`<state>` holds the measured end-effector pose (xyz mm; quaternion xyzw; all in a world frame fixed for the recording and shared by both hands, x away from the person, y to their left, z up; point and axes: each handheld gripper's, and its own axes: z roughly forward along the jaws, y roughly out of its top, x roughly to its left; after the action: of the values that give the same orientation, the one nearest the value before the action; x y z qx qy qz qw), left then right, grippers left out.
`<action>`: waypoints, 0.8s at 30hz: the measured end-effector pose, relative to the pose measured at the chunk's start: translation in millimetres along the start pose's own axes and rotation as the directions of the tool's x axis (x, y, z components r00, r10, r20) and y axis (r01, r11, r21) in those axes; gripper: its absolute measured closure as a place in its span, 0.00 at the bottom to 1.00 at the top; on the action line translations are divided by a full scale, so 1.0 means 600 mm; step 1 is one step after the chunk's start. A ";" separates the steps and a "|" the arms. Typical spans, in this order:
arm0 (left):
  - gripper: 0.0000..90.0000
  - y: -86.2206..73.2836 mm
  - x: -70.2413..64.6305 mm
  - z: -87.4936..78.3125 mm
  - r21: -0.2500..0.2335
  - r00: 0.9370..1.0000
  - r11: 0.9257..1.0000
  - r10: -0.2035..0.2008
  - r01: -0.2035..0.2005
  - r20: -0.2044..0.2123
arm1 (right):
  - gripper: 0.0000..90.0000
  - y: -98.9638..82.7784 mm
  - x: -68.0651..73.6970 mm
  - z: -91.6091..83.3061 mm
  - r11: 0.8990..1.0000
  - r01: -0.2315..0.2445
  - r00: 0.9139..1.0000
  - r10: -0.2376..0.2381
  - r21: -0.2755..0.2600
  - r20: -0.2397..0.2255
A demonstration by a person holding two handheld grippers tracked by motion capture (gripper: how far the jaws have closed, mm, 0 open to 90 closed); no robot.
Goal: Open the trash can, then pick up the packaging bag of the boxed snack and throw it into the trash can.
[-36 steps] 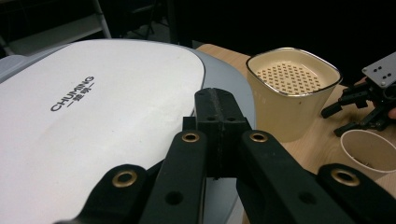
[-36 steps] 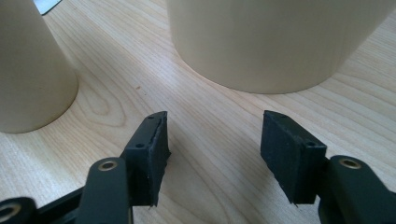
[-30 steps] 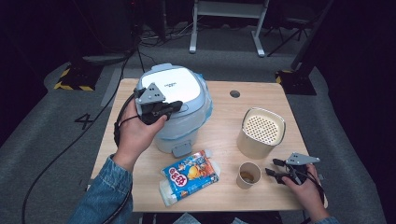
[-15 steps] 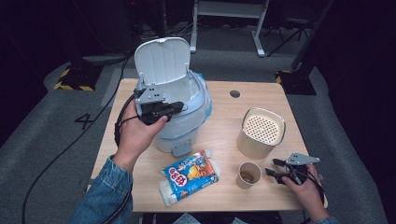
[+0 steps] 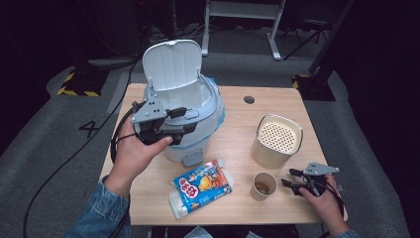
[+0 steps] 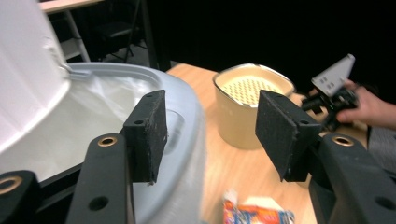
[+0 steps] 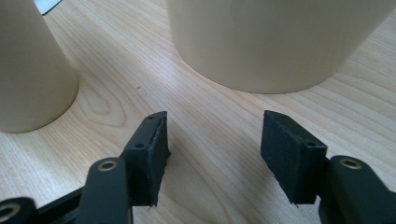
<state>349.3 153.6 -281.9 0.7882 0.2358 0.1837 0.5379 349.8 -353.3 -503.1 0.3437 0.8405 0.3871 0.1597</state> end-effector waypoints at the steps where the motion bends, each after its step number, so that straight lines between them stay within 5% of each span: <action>1: 0.48 -0.003 -0.006 0.000 0.003 1.000 1.000 0.005 -0.005 0.010 | 0.47 0.000 0.000 0.000 1.000 0.000 1.000 0.000 0.000 0.000; 10: 0.45 -0.038 -0.037 0.010 0.031 0.998 1.000 0.000 -0.002 0.067 | 0.47 0.000 0.000 0.000 1.000 0.000 1.000 0.000 0.000 0.000; 24: 0.42 -0.156 -0.050 0.068 0.138 0.995 0.989 -0.060 0.048 0.082 | 0.47 0.000 0.000 0.000 1.000 0.001 1.000 -0.001 -0.001 0.001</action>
<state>330.4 134.4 -385.2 0.8236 0.2455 0.1183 0.4974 349.6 -353.1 -503.2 0.3436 0.8403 0.3873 0.1606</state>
